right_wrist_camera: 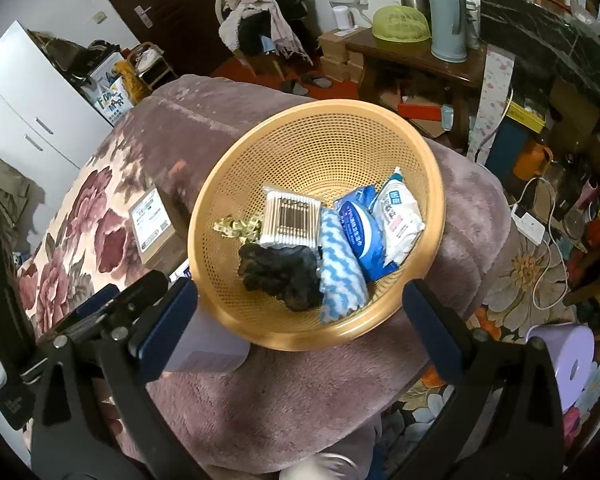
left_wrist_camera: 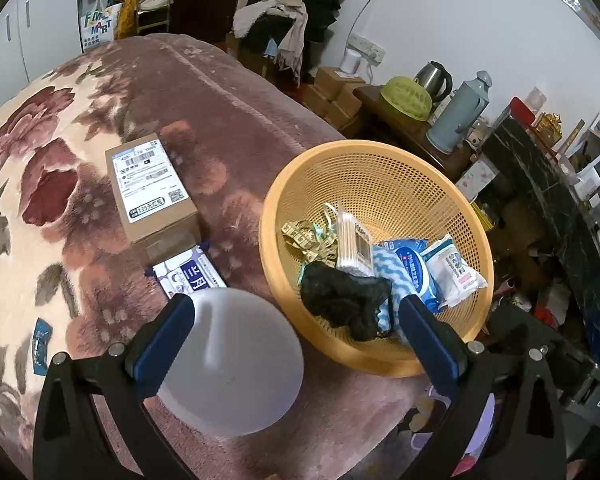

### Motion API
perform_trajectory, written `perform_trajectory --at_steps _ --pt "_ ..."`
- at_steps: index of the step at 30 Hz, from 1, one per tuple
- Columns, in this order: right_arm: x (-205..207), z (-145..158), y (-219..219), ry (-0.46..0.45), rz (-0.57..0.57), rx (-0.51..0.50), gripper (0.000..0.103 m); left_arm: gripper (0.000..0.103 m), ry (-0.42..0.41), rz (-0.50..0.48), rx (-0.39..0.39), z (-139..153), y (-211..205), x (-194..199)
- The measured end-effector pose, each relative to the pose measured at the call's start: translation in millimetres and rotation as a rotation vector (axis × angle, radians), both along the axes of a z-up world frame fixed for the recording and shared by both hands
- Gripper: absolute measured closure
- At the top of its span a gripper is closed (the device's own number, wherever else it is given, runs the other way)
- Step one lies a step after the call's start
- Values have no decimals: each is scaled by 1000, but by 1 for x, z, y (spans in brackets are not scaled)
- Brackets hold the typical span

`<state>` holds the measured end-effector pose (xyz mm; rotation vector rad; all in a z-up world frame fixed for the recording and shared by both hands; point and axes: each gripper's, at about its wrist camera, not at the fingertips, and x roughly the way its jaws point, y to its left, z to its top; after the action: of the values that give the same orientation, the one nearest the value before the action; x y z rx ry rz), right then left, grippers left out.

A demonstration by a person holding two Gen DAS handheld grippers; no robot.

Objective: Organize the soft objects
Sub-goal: 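Move both tools back over the red sponge and blue packet on the blanket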

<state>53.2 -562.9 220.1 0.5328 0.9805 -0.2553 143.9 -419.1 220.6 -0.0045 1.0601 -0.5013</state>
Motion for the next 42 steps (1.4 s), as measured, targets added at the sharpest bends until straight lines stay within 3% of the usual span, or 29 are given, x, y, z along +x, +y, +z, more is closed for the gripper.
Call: perform_trajectory --at_steps 26,42 --pt "9 11 65 17 97 -58 0 1 22 73 -39 0 76 -5" --pt "24 10 125 35 173 -94 0 1 61 155 -82 -14 150 -2"
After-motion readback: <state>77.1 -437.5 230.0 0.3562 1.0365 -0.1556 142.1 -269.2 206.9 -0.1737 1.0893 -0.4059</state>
